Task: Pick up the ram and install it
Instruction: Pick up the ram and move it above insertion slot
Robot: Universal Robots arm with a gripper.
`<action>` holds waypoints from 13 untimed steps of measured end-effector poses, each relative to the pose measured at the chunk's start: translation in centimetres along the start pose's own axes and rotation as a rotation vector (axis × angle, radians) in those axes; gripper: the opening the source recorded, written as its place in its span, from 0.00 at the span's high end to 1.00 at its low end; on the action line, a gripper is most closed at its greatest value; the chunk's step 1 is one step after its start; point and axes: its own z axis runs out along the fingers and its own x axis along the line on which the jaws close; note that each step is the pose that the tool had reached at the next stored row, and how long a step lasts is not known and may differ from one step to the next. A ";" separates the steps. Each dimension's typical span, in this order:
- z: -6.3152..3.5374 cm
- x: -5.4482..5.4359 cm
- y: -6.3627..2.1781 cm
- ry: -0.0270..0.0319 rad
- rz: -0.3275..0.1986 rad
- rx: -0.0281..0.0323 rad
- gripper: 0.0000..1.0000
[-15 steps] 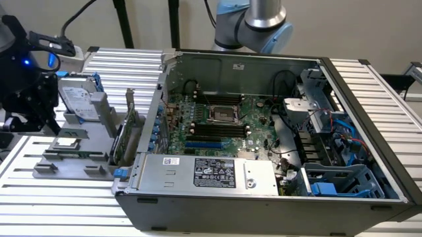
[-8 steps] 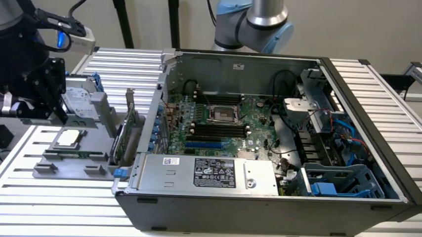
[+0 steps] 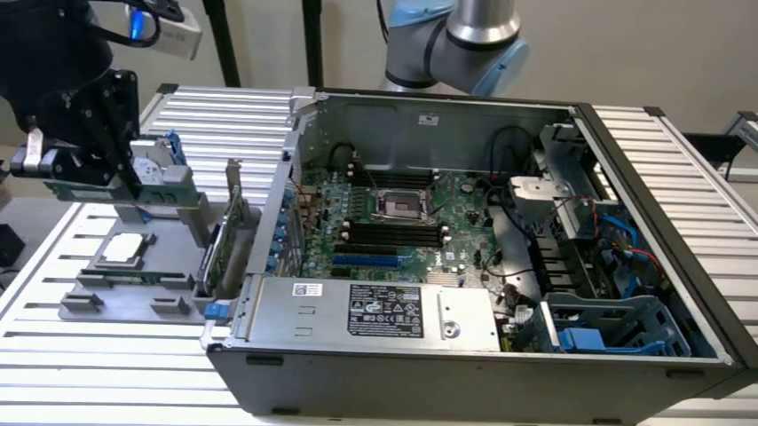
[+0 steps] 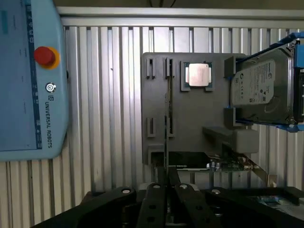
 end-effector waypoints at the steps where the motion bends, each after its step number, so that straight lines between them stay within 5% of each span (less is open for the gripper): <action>1: -0.38 0.0 -0.46 -0.0020 0.000 -0.0001 0.86; 5: -1.56 -0.2 -2.23 -0.0098 -0.001 -0.0003 0.86; 13: -2.24 -0.3 -5.87 -0.0129 -0.001 -0.0011 0.86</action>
